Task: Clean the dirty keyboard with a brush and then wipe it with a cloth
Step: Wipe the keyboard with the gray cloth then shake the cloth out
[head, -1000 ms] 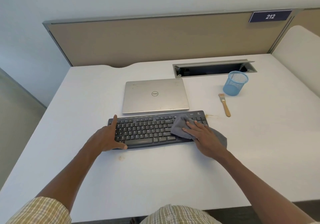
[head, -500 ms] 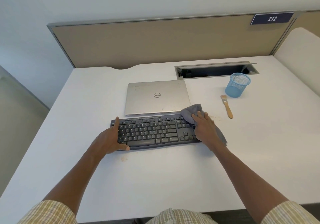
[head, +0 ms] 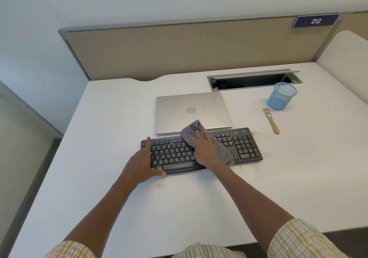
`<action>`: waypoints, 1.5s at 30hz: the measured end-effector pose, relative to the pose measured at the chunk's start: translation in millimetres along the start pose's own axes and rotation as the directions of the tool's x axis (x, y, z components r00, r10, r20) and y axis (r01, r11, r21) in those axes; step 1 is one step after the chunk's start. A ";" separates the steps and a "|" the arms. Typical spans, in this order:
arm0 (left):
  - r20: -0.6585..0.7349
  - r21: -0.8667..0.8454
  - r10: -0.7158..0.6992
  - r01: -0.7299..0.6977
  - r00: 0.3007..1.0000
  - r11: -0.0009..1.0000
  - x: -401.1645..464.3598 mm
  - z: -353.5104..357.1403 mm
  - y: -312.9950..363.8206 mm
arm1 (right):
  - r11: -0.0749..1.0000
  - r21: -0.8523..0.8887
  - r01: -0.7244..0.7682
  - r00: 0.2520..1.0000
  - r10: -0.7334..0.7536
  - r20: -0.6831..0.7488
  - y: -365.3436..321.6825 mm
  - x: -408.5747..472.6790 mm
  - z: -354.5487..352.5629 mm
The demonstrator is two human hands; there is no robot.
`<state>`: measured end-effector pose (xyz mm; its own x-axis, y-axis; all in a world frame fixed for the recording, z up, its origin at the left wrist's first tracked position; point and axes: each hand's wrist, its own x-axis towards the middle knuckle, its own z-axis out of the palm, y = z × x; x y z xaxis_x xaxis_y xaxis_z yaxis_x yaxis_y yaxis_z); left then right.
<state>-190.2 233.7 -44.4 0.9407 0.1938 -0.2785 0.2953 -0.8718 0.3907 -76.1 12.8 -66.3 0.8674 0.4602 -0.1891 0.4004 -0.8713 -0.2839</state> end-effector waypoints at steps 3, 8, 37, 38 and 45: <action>-0.012 -0.007 0.020 -0.020 1.000 1.000 -0.7 -1.7 -4.7 | 0.993 -0.049 0.112 0.993 -0.110 0.032 -27.1 -0.6 6.9; -0.025 0.044 0.044 -0.043 0.999 0.998 -0.3 -3.0 -7.8 | 0.961 -0.078 0.264 0.964 -0.260 0.057 -31.7 -21.7 20.1; 0.251 0.309 0.245 -0.318 0.936 0.896 58.7 26.9 127.5 | 0.705 0.660 -0.259 0.893 0.436 -0.115 184.0 -51.3 -111.0; 0.264 0.318 0.236 -0.315 0.935 0.894 62.4 27.8 128.4 | 0.611 0.739 -0.284 0.865 0.496 -0.078 192.2 -54.5 -115.9; 0.327 0.392 0.192 -0.318 0.925 0.863 77.5 33.9 125.8 | 0.138 0.971 -0.197 0.801 0.593 0.078 251.5 -83.0 -144.4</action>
<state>-85.8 123.8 -46.5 0.8725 -0.1355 -0.4694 -0.1095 -0.9906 0.0823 -4.8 -269.1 13.7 0.9095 -0.1350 -0.3933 -0.4022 -0.0456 -0.9144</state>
